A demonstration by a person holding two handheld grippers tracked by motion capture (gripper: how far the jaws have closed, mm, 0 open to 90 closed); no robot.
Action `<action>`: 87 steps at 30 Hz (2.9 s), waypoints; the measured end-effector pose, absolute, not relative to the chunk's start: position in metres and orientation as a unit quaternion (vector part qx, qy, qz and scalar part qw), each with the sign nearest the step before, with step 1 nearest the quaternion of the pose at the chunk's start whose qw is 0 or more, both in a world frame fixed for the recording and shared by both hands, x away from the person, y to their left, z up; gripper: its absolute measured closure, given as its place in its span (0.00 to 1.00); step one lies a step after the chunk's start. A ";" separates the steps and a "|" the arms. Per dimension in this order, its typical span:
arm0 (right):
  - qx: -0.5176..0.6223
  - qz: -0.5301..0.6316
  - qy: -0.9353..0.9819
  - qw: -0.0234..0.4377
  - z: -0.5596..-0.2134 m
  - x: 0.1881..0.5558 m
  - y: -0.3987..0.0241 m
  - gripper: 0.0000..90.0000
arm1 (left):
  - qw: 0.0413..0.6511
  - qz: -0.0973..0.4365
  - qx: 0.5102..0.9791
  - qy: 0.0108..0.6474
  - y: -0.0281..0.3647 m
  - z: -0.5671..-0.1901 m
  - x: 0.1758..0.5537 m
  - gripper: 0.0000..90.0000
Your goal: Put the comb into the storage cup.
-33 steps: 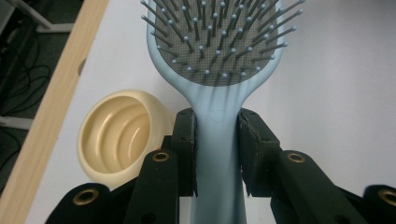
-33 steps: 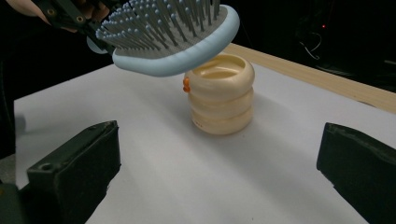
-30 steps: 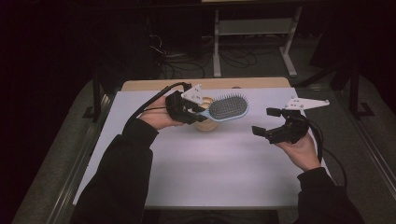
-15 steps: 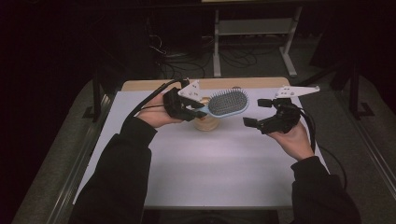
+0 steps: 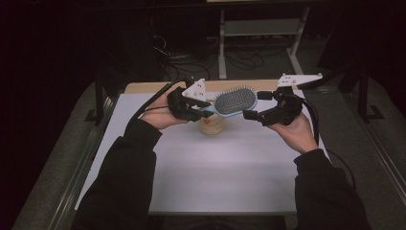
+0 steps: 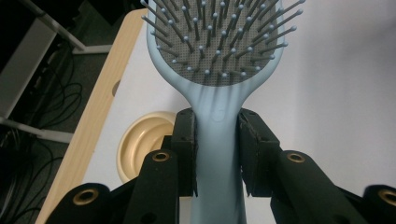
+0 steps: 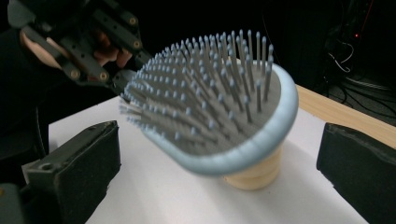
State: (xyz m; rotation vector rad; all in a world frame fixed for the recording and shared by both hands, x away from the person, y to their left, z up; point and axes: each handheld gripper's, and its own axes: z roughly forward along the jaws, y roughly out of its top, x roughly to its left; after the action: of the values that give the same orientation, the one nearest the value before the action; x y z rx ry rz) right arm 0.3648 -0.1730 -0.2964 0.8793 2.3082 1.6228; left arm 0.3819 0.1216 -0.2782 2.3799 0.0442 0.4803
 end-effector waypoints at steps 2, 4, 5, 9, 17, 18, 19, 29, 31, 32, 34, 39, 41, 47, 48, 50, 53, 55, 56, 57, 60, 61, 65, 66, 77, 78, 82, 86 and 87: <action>0.296 0.546 0.779 0.086 -0.292 0.368 -0.171 0.05 | 0.353 0.189 0.916 0.017 0.121 -0.277 0.381 0.78; 0.295 0.550 0.778 0.074 -0.289 0.372 -0.170 0.10 | 0.354 0.195 0.914 0.014 0.121 -0.277 0.380 0.78; 0.297 0.552 0.776 0.068 -0.287 0.373 -0.169 0.14 | 0.358 0.198 0.912 0.015 0.121 -0.277 0.380 0.78; 0.312 0.559 0.768 0.030 -0.284 0.381 -0.166 0.19 | 0.369 0.212 0.905 0.018 0.122 -0.277 0.379 0.78; 0.349 0.558 0.752 -0.038 -0.278 0.394 -0.161 0.37 | 0.390 0.238 0.889 0.032 0.128 -0.284 0.379 0.78; 0.354 0.556 0.751 -0.044 -0.276 0.395 -0.160 0.40 | 0.390 0.238 0.889 0.032 0.129 -0.285 0.379 0.78; 0.356 0.555 0.750 -0.048 -0.276 0.396 -0.160 0.43 | 0.393 0.238 0.888 0.033 0.129 -0.288 0.380 0.78; 0.364 0.540 0.759 -0.025 -0.262 0.395 -0.150 0.58 | 0.400 0.240 0.883 0.043 0.131 -0.297 0.382 0.78; 0.367 0.540 0.758 -0.022 -0.260 0.395 -0.149 0.60 | 0.401 0.239 0.883 0.044 0.132 -0.297 0.383 0.78; 0.366 0.538 0.759 -0.019 -0.260 0.395 -0.148 0.61 | 0.402 0.238 0.883 0.046 0.132 -0.298 0.384 0.78; 0.365 0.534 0.762 -0.017 -0.257 0.394 -0.146 0.62 | 0.409 0.232 0.882 0.047 0.134 -0.298 0.384 0.78; 0.361 0.528 0.768 -0.013 -0.248 0.393 -0.143 0.63 | 0.426 0.225 0.875 0.052 0.139 -0.295 0.385 0.77; 0.358 0.527 0.771 -0.008 -0.244 0.392 -0.141 0.63 | 0.433 0.223 0.872 0.055 0.140 -0.293 0.385 0.77; 0.347 0.519 0.781 0.009 -0.230 0.390 -0.134 0.63 | 0.453 0.209 0.864 0.070 0.146 -0.289 0.387 0.76; 0.346 0.517 0.782 0.012 -0.228 0.390 -0.133 0.63 | 0.455 0.207 0.863 0.073 0.147 -0.288 0.387 0.76; 0.345 0.512 0.787 0.017 -0.225 0.389 -0.130 0.63 | 0.458 0.205 0.861 0.077 0.148 -0.288 0.387 0.74; 0.341 0.512 0.788 0.021 -0.221 0.389 -0.127 0.63 | 0.467 0.201 0.857 0.082 0.151 -0.286 0.388 0.70; 0.340 0.512 0.788 0.026 -0.219 0.388 -0.126 0.63 | 0.471 0.198 0.856 0.085 0.153 -0.284 0.388 0.68; 0.339 0.513 0.789 0.027 -0.217 0.388 -0.126 0.63 | 0.472 0.198 0.855 0.086 0.154 -0.284 0.388 0.67; 0.338 0.513 0.789 0.028 -0.216 0.387 -0.126 0.63 | 0.474 0.196 0.854 0.089 0.155 -0.284 0.388 0.67; 0.336 0.511 0.790 0.036 -0.211 0.386 -0.125 0.63 | 0.477 0.191 0.853 0.096 0.157 -0.283 0.389 0.63; 0.337 0.510 0.791 0.039 -0.210 0.386 -0.125 0.63 | 0.478 0.190 0.852 0.098 0.158 -0.283 0.389 0.62; 0.334 0.506 0.794 0.054 -0.204 0.384 -0.125 0.63 | 0.482 0.190 0.848 0.108 0.160 -0.281 0.389 0.53; 0.334 0.506 0.793 0.057 -0.202 0.384 -0.125 0.63 | 0.483 0.190 0.848 0.109 0.161 -0.281 0.389 0.52; 0.341 0.518 0.780 0.080 -0.191 0.386 -0.137 0.63 | 0.507 0.196 0.832 0.115 0.171 -0.277 0.386 0.28; 0.342 0.519 0.779 0.082 -0.190 0.386 -0.139 0.63 | 0.509 0.194 0.831 0.113 0.172 -0.277 0.386 0.26; 0.347 0.511 0.781 0.094 -0.185 0.389 -0.141 0.63 | 0.515 0.178 0.831 0.110 0.174 -0.277 0.386 0.17; 0.350 0.506 0.782 0.102 -0.181 0.391 -0.141 0.63 | 0.519 0.160 0.833 0.111 0.177 -0.279 0.388 0.09; 0.350 0.506 0.782 0.105 -0.179 0.391 -0.141 0.63 | 0.518 0.153 0.834 0.113 0.179 -0.280 0.388 0.06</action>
State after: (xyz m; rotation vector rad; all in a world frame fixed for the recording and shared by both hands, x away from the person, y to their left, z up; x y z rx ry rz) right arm 0.3909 -0.1410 -0.1794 1.0313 2.3034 1.4900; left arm 0.3879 0.1786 -0.2801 1.9999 0.2705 0.3678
